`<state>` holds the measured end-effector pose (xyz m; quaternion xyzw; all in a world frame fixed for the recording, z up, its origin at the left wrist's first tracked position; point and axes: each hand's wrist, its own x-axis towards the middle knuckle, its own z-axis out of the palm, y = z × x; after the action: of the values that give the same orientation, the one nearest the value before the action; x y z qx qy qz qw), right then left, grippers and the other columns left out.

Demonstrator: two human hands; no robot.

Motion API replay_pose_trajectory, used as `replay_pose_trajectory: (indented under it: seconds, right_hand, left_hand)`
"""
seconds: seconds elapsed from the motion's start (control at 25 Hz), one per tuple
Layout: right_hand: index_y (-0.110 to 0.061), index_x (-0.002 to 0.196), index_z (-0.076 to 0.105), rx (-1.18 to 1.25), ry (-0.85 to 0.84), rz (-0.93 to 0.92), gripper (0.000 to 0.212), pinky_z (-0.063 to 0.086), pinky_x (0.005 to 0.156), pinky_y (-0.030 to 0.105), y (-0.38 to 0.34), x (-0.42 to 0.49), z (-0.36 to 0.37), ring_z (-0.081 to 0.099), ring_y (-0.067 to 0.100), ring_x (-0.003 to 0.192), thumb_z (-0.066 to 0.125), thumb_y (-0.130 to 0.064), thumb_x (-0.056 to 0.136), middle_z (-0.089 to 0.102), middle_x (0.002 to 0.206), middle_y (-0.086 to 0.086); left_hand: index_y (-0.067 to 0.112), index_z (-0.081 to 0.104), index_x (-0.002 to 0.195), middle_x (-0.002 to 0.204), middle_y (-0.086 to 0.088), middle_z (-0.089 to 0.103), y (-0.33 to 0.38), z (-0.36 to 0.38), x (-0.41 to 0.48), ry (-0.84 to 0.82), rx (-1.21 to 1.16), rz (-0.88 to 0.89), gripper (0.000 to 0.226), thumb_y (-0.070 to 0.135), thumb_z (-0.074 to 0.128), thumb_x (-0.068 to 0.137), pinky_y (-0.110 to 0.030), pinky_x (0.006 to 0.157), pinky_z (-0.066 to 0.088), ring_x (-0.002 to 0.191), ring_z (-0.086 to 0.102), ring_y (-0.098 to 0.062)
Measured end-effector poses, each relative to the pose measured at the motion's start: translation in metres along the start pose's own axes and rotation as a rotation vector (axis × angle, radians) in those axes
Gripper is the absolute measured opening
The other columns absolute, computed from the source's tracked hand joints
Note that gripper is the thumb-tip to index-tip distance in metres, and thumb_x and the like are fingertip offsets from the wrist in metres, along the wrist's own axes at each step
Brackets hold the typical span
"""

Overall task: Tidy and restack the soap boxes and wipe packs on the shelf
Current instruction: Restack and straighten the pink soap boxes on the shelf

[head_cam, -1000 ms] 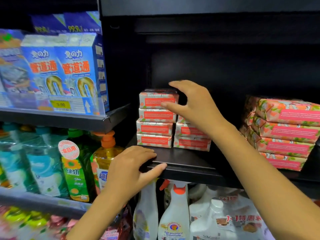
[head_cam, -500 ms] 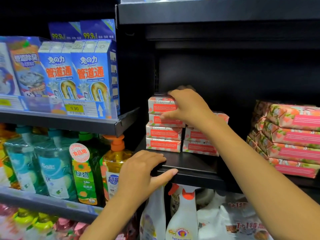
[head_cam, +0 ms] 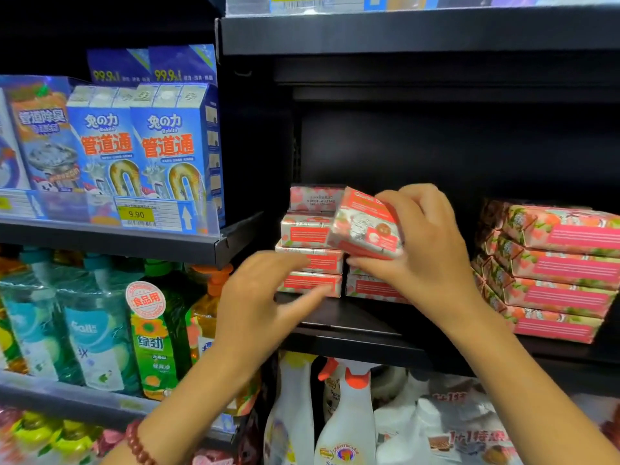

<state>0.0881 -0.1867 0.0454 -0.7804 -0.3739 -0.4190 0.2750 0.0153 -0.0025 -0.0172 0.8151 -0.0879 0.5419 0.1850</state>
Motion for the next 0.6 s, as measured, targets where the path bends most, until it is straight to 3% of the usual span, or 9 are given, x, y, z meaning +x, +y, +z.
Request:
replay_pose_trajectory:
  seconds: [0.12, 0.32, 0.44, 0.6]
  right_hand:
    - [-0.012, 0.120, 0.051, 0.022, -0.017, 0.072, 0.076, 0.032, 0.077, 0.012, 0.012, -0.041, -0.016, 0.040, 0.012, 0.107, 0.077, -0.050, 0.059, 0.043, 0.113, -0.001]
    - [-0.005, 0.115, 0.056, -0.062, -0.095, 0.099, 0.076, 0.039, 0.074, 0.026, 0.025, -0.079, -0.026, 0.041, 0.013, 0.101, 0.081, -0.044, 0.055, 0.049, 0.107, 0.007]
    - [-0.005, 0.113, 0.058, -0.079, -0.077, 0.109, 0.073, 0.038, 0.069, 0.025, 0.030, -0.090, -0.031, 0.041, 0.014, 0.098, 0.072, -0.050, 0.057, 0.050, 0.105, 0.007]
    - [-0.005, 0.114, 0.057, -0.069, -0.063, 0.120, 0.076, 0.038, 0.068, 0.022, 0.033, -0.096, -0.033, 0.042, 0.015, 0.099, 0.062, -0.056, 0.059, 0.049, 0.106, 0.007]
  left_hand:
    - [0.009, 0.064, 0.115, 0.113, -0.006, 0.066, -0.002, 0.001, 0.044, -0.042, 0.070, 0.011, 0.050, 0.039, 0.075, 0.076, -0.028, 0.092, 0.043, 0.108, 0.059, -0.020]
    - [0.022, 0.054, 0.128, 0.124, 0.001, 0.059, -0.010, 0.027, 0.089, -0.435, 0.306, -0.055, 0.077, 0.065, 0.067, 0.066, -0.031, 0.092, 0.042, 0.114, 0.052, -0.018]
    - [0.024, 0.046, 0.135, 0.131, 0.001, 0.054, -0.016, 0.035, 0.099, -0.523, 0.386, -0.051, 0.091, 0.073, 0.065, 0.060, -0.034, 0.095, 0.043, 0.119, 0.049, -0.019]
    - [0.022, 0.050, 0.129, 0.127, 0.000, 0.054, -0.020, 0.039, 0.105, -0.587, 0.441, -0.002, 0.091, 0.076, 0.063, 0.057, -0.036, 0.095, 0.047, 0.116, 0.049, -0.019]
